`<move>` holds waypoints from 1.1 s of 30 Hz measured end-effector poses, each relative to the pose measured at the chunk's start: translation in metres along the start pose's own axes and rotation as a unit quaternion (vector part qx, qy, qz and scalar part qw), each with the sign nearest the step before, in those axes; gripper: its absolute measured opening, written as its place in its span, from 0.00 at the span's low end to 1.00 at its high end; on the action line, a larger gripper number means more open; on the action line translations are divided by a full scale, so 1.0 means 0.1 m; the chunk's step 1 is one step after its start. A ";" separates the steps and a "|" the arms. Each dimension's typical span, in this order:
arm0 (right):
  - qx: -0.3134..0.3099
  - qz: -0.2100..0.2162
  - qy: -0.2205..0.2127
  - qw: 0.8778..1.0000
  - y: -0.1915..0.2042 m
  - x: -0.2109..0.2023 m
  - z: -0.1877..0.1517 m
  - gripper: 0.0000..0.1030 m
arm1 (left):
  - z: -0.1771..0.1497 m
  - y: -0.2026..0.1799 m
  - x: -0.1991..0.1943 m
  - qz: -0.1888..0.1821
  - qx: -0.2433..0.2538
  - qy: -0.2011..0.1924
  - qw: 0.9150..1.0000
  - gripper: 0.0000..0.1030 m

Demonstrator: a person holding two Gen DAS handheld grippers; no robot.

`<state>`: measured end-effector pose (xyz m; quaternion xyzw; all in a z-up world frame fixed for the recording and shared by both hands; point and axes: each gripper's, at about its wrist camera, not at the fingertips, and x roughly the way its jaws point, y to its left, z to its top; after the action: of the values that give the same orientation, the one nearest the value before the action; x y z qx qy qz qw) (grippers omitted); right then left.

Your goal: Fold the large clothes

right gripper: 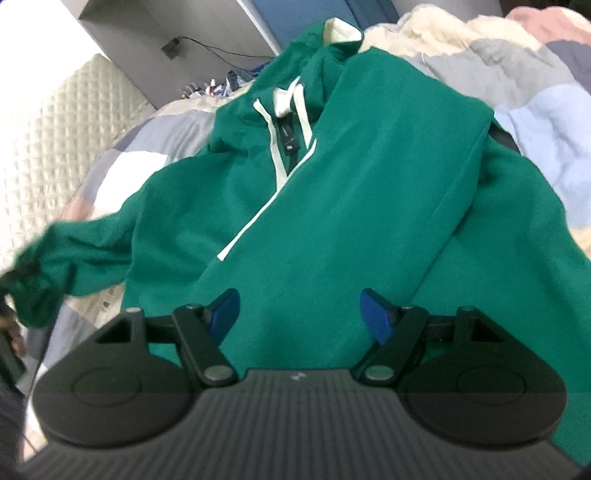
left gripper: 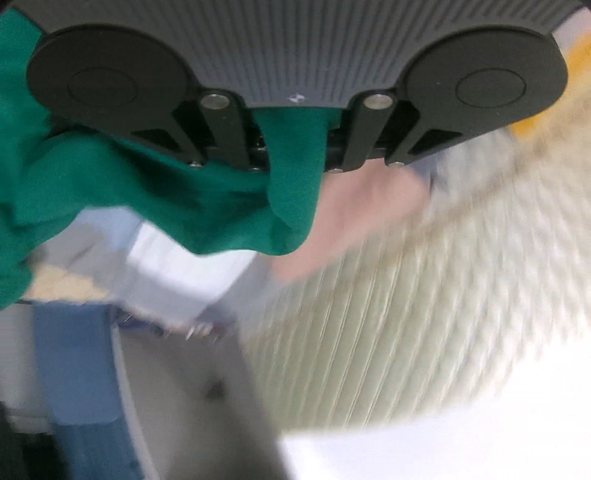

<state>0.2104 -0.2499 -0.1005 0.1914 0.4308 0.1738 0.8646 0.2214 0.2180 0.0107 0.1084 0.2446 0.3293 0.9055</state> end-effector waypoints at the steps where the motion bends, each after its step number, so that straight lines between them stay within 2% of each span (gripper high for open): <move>1: -0.001 0.000 -0.003 1.000 0.01 -0.04 -0.01 0.71 | 0.10 -0.07 -0.18 -0.009 0.019 -0.022 1.000 0.11; 4: -0.013 -0.006 -0.015 1.000 0.01 -0.13 -0.03 0.71 | 0.32 -0.35 -0.69 -0.043 0.089 -0.087 0.991 0.11; 7: -0.017 -0.012 -0.027 0.999 -0.02 -0.21 -0.04 0.71 | 0.33 -0.72 -1.27 -0.101 0.144 -0.130 0.976 0.11; 9: -0.016 -0.016 -0.034 0.999 -0.04 -0.25 -0.05 0.72 | 0.20 -1.00 -1.61 -0.145 0.177 -0.146 0.962 0.11; 12: -0.007 -0.023 -0.040 0.999 -0.11 -0.31 -0.07 0.72 | -0.13 -1.43 -2.00 -0.219 0.213 -0.142 0.942 0.11; 14: 0.001 -0.023 -0.042 0.999 -0.15 -0.34 -0.07 0.72 | -0.43 -1.71 -2.18 -0.270 0.223 -0.118 0.929 0.11; 17: 0.007 -0.022 -0.042 0.999 -0.19 -0.38 -0.11 0.72 | -0.89 -2.05 -2.29 -0.321 0.235 -0.080 0.914 0.11; 19: -0.001 -0.022 -0.043 0.999 -0.17 -0.39 -0.14 0.72 | -1.15 -2.19 -2.25 -0.341 0.222 -0.049 0.912 0.11; 24: -0.029 -0.032 -0.037 0.998 -0.11 -0.34 -0.18 0.72 | -1.42 -2.27 -2.09 -0.372 0.176 0.008 0.911 0.15; 25: -0.033 -0.033 -0.036 0.998 -0.11 -0.33 -0.19 0.72 | -1.41 -2.23 -2.08 -0.382 0.164 0.015 0.909 0.25; 26: -0.036 -0.033 -0.036 0.998 -0.10 -0.32 -0.19 0.72 | -1.39 -2.18 -2.07 -0.399 0.153 0.025 0.904 0.43; 28: -0.041 -0.033 -0.036 0.998 -0.08 -0.30 -0.19 0.72 | -1.34 -2.04 -2.04 -0.427 0.123 0.043 0.895 0.60; 29: -0.043 -0.032 -0.035 0.998 -0.07 -0.29 -0.20 0.72 | -1.32 -1.99 -1.98 -0.436 0.102 0.049 0.893 0.63; 31: -0.043 -0.026 -0.033 0.998 -0.05 -0.27 -0.21 0.72 | -1.30 -1.82 -1.97 -0.471 0.061 0.054 0.878 0.65; 33: -0.041 -0.013 -0.031 0.999 -0.04 -0.26 -0.22 0.72 | -1.19 -1.69 -1.89 -0.482 0.028 0.047 0.874 0.65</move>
<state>0.1778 -0.2613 -0.0965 0.1553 0.3990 0.1738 0.8868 0.1263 -0.0289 -0.0808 -0.0129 0.3182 -0.1504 0.9359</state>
